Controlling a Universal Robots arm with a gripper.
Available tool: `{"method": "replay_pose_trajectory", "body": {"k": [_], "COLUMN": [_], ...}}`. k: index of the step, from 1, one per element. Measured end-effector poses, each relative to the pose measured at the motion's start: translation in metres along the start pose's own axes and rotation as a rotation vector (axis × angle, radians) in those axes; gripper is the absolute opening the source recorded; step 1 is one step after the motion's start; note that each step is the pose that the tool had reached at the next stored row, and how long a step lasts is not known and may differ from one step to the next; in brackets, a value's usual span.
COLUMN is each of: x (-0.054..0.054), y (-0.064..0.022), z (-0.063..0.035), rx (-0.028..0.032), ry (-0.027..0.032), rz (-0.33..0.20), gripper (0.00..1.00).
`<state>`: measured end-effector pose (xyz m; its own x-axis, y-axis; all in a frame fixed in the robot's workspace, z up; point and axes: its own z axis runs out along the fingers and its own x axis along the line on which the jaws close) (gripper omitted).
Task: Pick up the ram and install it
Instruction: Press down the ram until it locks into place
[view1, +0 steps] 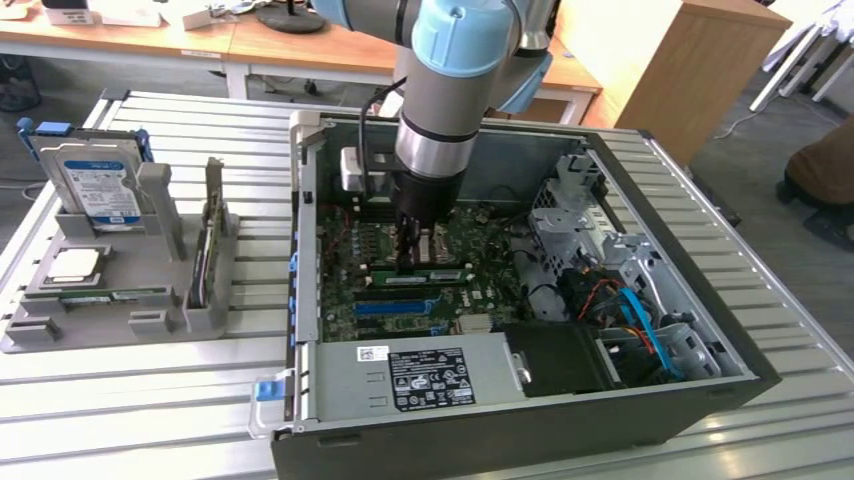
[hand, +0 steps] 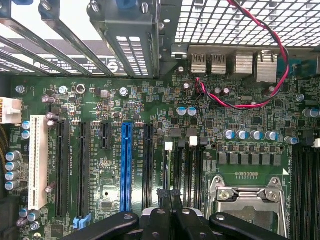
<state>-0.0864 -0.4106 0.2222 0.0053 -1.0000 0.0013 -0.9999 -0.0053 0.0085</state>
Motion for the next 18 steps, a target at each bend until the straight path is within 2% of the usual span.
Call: {"method": "replay_pose_trajectory", "body": {"k": [9,11,18], "x": [0.000,0.000,0.000], "y": [-0.0002,0.0000,0.0002], "z": [-0.0014,-0.0056,-0.0206], "rx": [0.0014,0.0000,0.0001], "ry": [-0.0014,0.0001,0.0000], "rz": [0.000,0.000,0.000], "gripper": [0.11,0.11,0.11]}}
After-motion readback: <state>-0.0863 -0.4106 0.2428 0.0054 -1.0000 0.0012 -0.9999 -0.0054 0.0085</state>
